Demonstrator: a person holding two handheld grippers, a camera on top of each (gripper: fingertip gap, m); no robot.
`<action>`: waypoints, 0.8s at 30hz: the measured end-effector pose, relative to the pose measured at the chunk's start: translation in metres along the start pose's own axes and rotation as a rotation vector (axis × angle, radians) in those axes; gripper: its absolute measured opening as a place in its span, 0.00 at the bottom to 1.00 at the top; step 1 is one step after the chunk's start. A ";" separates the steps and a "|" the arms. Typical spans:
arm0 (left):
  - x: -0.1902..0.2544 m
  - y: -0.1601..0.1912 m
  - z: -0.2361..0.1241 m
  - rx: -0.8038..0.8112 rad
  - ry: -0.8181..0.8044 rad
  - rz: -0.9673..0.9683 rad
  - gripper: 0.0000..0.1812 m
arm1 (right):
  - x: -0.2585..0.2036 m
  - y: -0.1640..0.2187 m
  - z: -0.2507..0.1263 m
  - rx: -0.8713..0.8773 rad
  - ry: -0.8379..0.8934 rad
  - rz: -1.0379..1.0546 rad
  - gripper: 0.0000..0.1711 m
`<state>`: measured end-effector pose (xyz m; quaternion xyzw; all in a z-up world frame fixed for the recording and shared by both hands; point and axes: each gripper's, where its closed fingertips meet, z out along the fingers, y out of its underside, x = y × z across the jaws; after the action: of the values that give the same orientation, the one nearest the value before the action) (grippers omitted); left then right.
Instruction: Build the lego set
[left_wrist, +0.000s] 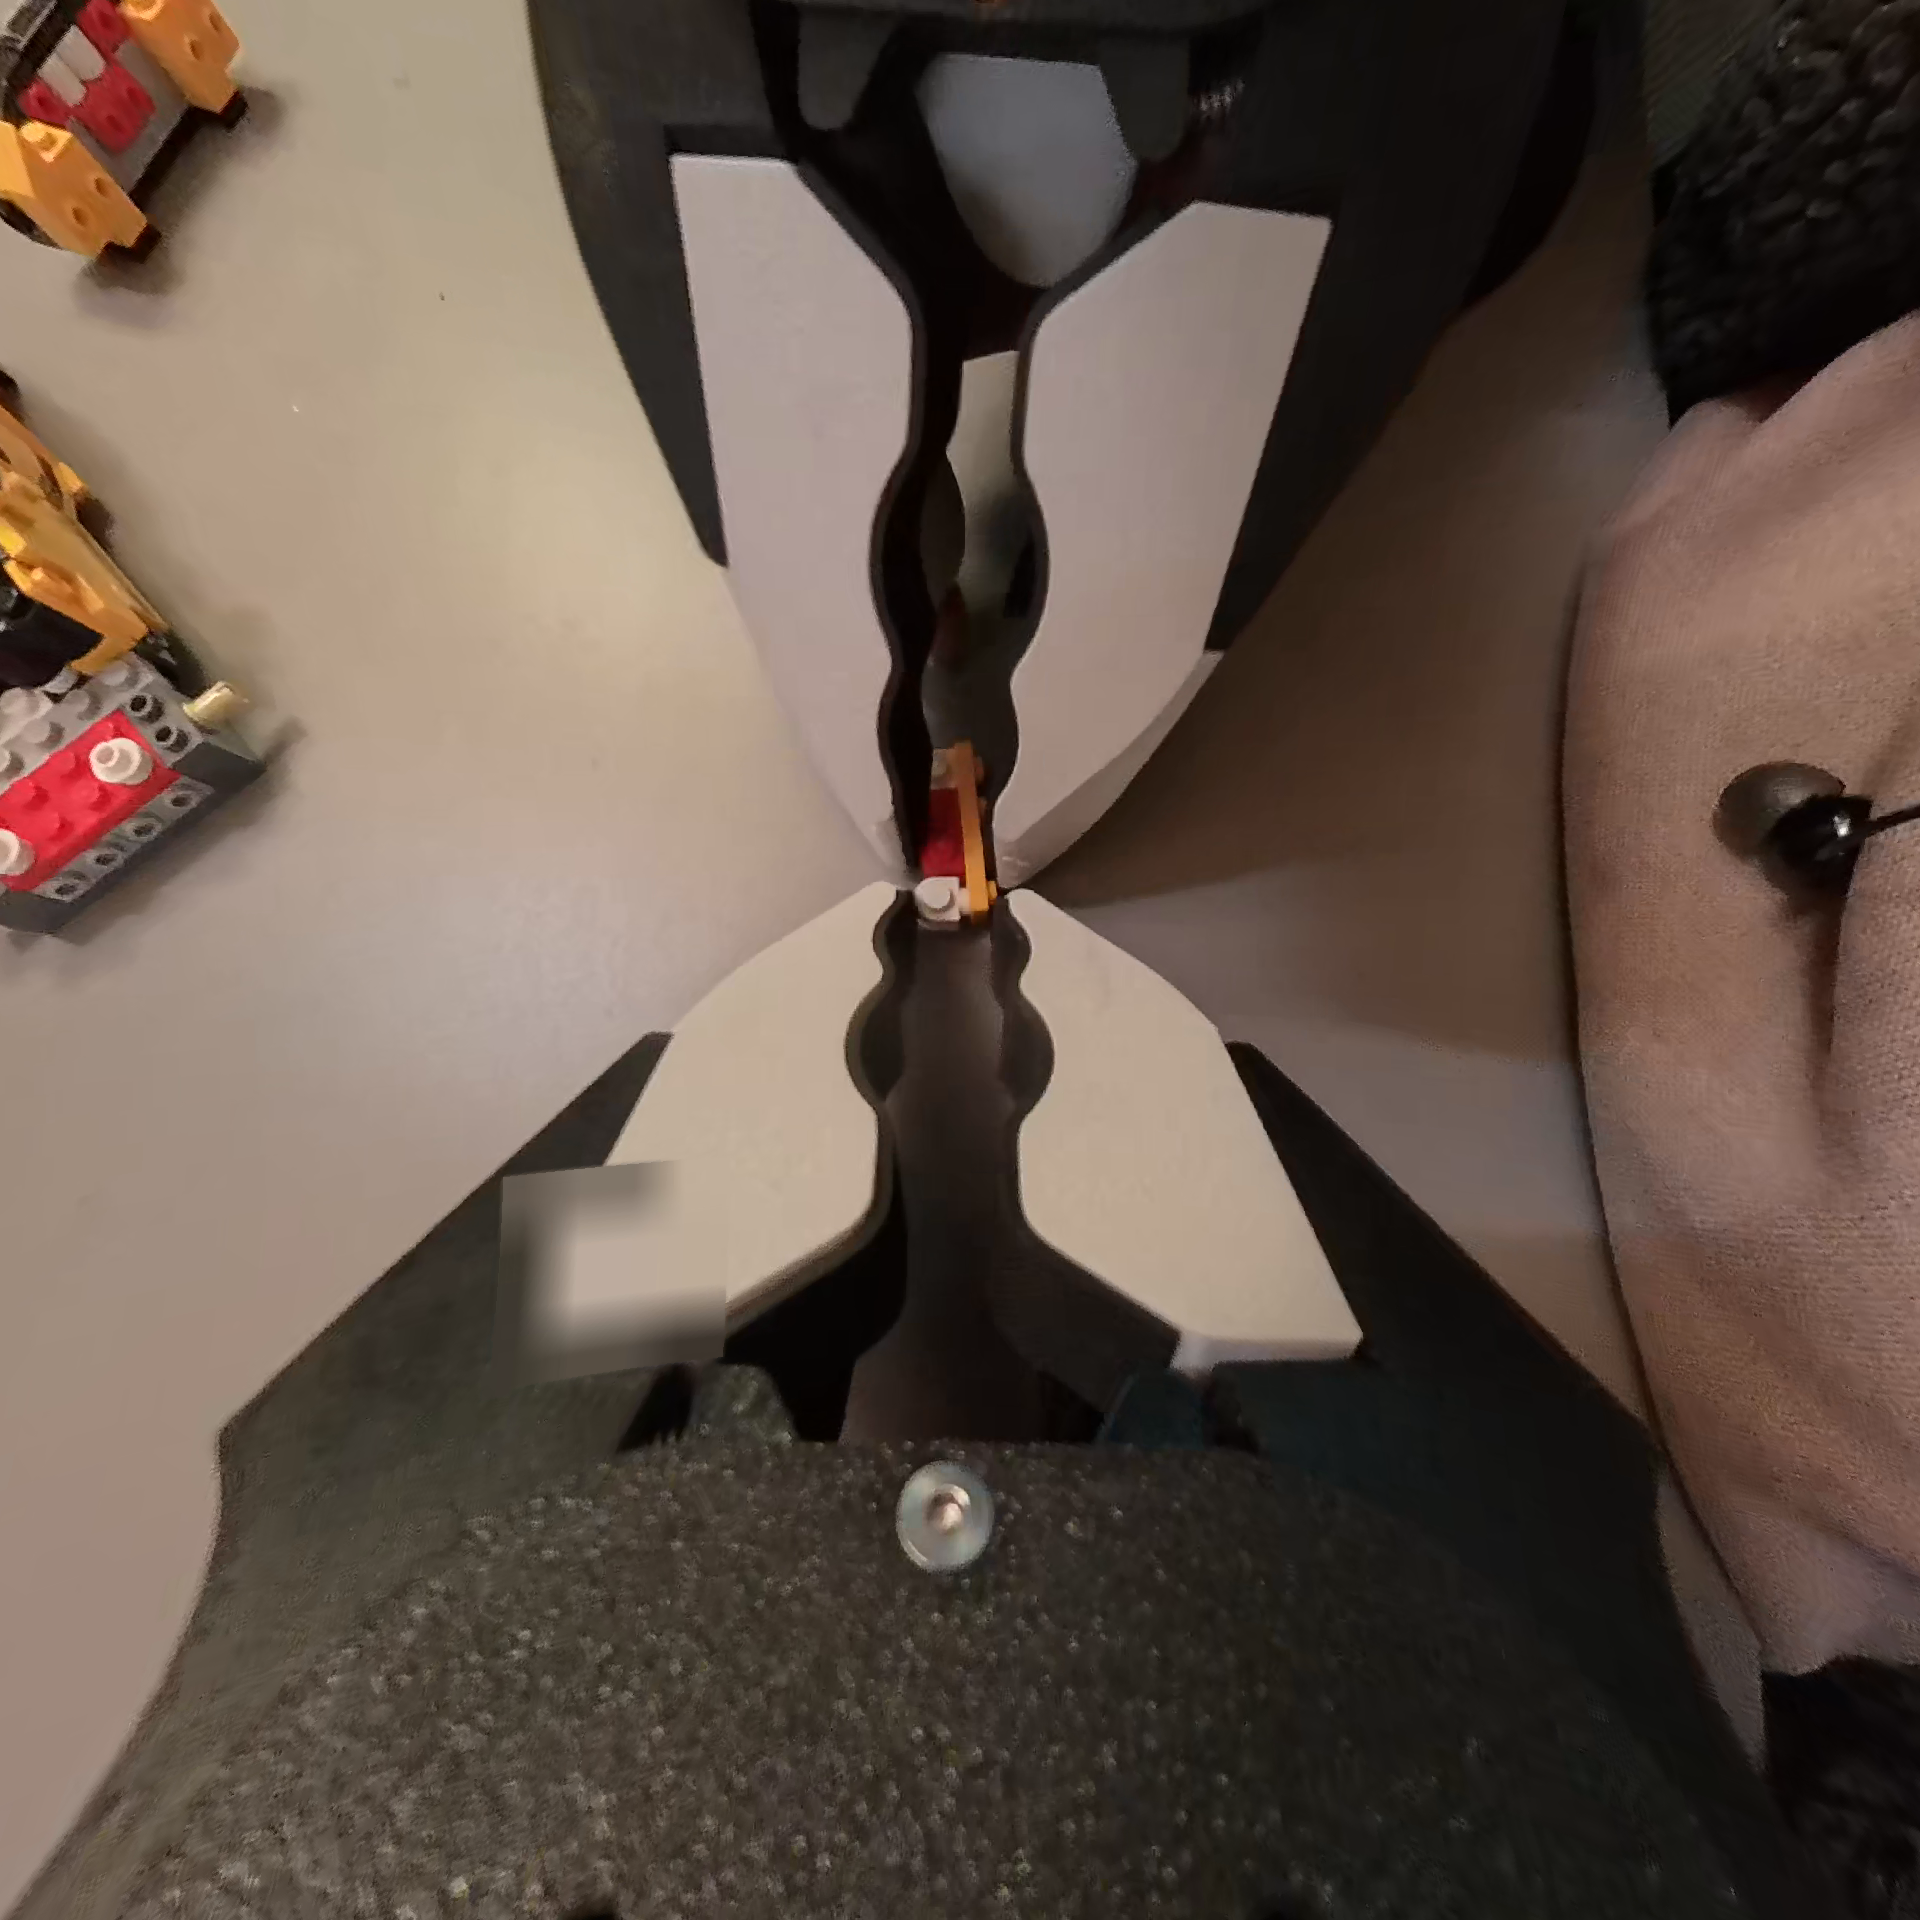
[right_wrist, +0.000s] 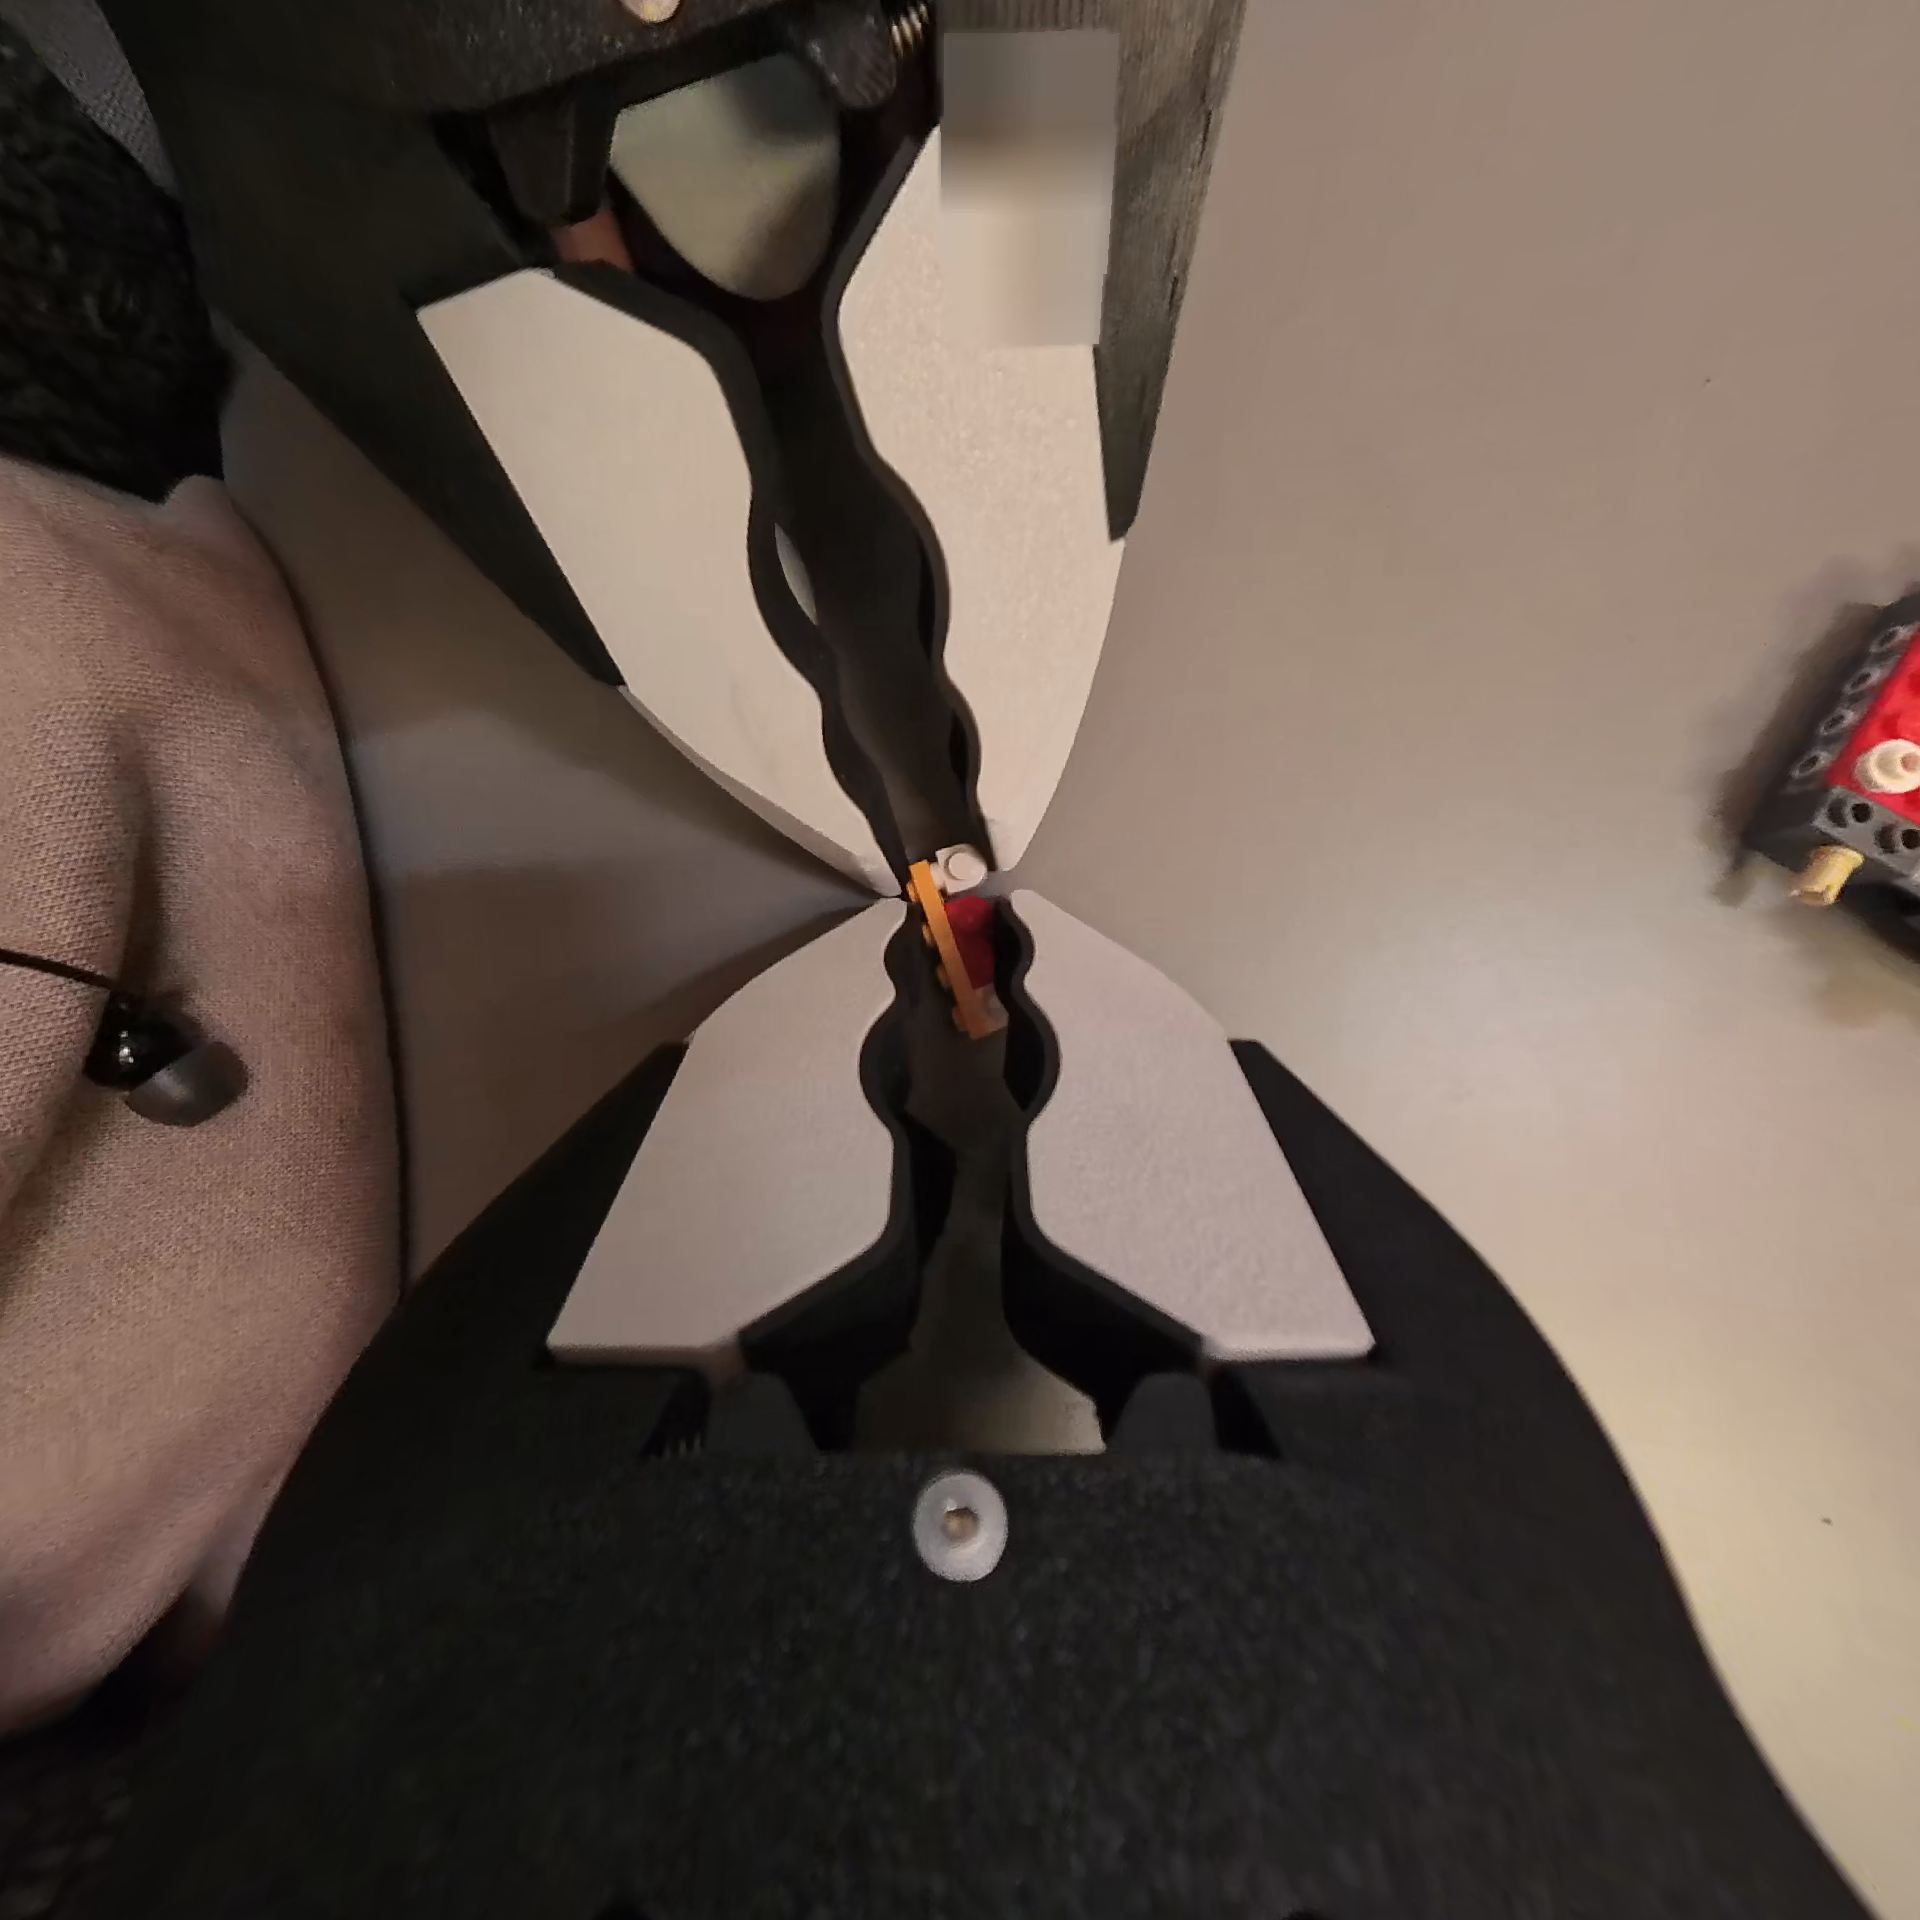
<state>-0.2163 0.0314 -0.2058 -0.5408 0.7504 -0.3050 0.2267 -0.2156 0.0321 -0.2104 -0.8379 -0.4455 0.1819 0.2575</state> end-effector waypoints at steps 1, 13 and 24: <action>-0.001 -0.001 0.000 0.002 -0.001 -0.010 0.08 | 0.001 0.000 0.000 0.001 0.008 0.010 0.07; 0.008 0.000 0.000 -0.007 0.033 0.011 0.17 | 0.001 0.001 0.000 -0.022 0.027 0.036 0.07; 0.007 -0.002 -0.001 0.003 0.038 -0.041 0.16 | 0.001 -0.002 0.003 -0.034 0.042 0.048 0.07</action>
<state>-0.2174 0.0239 -0.2038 -0.5499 0.7428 -0.3209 0.2070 -0.2179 0.0345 -0.2114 -0.8563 -0.4227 0.1630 0.2479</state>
